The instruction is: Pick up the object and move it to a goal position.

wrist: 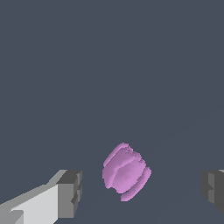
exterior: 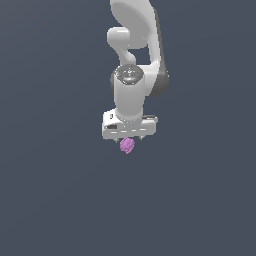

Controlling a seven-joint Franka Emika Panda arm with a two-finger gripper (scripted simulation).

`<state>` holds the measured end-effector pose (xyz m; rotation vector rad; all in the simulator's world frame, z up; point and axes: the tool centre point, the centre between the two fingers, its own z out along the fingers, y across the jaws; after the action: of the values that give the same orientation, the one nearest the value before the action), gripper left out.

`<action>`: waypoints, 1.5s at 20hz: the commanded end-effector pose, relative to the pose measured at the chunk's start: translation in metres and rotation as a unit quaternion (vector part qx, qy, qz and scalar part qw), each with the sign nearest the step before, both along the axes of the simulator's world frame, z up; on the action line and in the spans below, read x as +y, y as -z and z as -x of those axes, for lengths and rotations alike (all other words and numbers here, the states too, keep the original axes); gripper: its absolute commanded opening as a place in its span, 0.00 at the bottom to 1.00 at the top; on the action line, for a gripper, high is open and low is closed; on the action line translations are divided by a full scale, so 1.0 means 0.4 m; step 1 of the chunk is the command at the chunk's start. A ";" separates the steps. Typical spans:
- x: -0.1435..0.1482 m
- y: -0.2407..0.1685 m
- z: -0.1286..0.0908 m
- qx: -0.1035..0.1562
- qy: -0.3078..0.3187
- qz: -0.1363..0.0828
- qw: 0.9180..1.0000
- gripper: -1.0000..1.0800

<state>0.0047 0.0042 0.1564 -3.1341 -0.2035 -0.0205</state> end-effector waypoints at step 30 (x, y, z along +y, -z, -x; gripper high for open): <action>-0.024 0.147 0.105 0.006 -0.382 0.004 0.924 0.96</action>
<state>-0.0356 -0.0054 0.0992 -2.8417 -1.3443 0.0002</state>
